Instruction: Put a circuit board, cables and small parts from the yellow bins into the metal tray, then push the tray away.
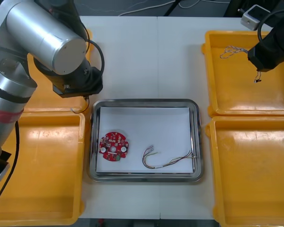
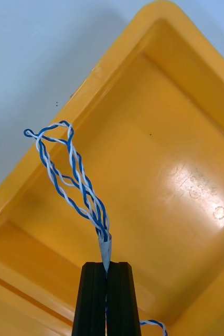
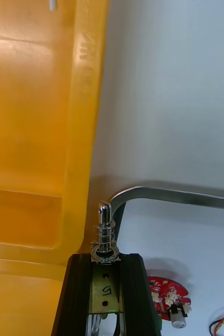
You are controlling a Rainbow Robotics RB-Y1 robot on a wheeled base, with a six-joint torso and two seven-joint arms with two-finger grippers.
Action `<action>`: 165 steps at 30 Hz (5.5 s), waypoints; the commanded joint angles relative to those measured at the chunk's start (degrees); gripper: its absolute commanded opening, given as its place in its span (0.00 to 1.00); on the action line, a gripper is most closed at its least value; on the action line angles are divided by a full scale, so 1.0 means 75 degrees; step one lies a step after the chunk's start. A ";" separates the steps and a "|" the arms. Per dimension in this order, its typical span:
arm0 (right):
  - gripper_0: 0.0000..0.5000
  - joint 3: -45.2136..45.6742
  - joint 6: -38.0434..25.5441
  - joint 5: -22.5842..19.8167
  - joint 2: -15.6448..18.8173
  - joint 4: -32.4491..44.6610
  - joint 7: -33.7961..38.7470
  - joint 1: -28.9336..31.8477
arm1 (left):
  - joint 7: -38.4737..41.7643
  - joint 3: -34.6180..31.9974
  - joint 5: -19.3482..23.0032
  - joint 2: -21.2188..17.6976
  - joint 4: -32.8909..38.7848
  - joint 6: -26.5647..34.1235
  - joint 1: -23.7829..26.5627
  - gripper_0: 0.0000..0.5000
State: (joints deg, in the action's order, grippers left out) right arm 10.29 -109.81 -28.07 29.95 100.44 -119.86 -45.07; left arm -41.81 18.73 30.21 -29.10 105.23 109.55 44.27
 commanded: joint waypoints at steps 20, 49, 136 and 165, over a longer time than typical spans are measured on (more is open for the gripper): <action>0.00 -0.0071 -0.0026 -0.0231 0.0365 0.0272 0.0103 0.0127 | 0.0853 0.1124 -0.0664 0.0352 0.0922 -0.0943 -0.0992 0.00; 0.00 -0.0071 -0.0026 -0.0231 0.0365 0.0272 0.0103 0.0127 | 0.0982 0.1780 -0.0699 0.0352 0.0617 -0.1939 -0.1297 0.00; 0.00 -0.1407 -0.0026 -0.1110 0.0377 0.0706 -0.0061 0.0021 | 0.0900 -0.0950 0.0484 -0.0281 0.0266 0.0060 0.0156 0.89; 0.00 -0.4665 0.0039 -0.0945 -0.0115 0.2370 -0.0155 0.0572 | 0.0349 -0.2650 -0.1449 -0.0351 -0.3367 -0.1541 0.0965 0.89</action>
State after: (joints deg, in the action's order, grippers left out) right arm -21.10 -109.81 -36.98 30.40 116.22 -119.85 -42.22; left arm -37.75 0.73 20.20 -30.00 80.23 99.71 48.38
